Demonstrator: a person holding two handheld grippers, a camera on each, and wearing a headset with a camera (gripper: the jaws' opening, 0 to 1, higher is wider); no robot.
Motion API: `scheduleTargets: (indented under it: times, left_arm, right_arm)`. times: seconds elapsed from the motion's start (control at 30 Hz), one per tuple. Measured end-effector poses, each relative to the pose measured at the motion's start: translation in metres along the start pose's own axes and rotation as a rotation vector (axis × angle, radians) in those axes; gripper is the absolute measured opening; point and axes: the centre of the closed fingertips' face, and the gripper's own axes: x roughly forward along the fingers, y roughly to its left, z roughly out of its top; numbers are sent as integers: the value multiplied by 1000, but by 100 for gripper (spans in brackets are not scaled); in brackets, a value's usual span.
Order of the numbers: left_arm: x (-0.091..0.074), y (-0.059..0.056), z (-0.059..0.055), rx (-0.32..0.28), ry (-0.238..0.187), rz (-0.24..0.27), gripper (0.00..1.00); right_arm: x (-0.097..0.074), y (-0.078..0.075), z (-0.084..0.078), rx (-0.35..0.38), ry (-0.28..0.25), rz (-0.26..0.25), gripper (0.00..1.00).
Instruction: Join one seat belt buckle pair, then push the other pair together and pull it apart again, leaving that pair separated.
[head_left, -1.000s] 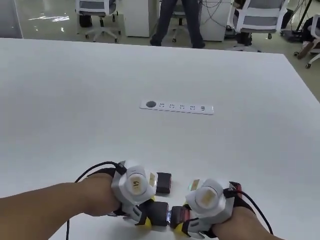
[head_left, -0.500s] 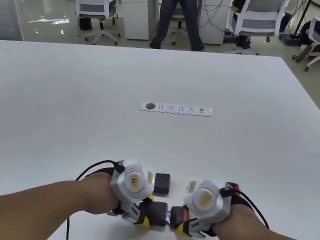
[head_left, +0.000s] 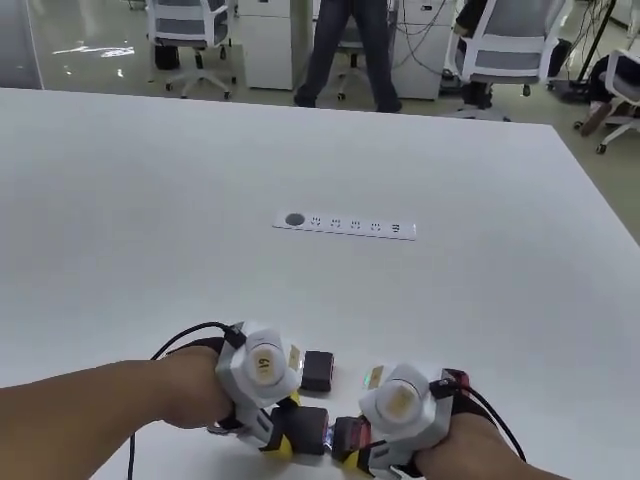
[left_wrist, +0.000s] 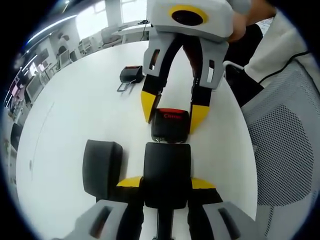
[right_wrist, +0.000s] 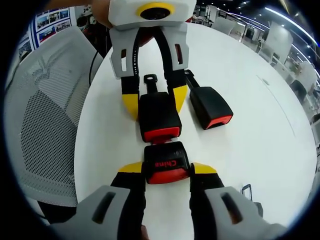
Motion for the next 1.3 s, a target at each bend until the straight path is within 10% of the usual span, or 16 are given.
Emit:
scheduleTargets:
  times: [1.3]
  left_arm:
    - [-1, 3, -6, -79, 40, 32, 37]
  right_arm:
    - [-3, -3, 4, 11, -6, -21, 35]
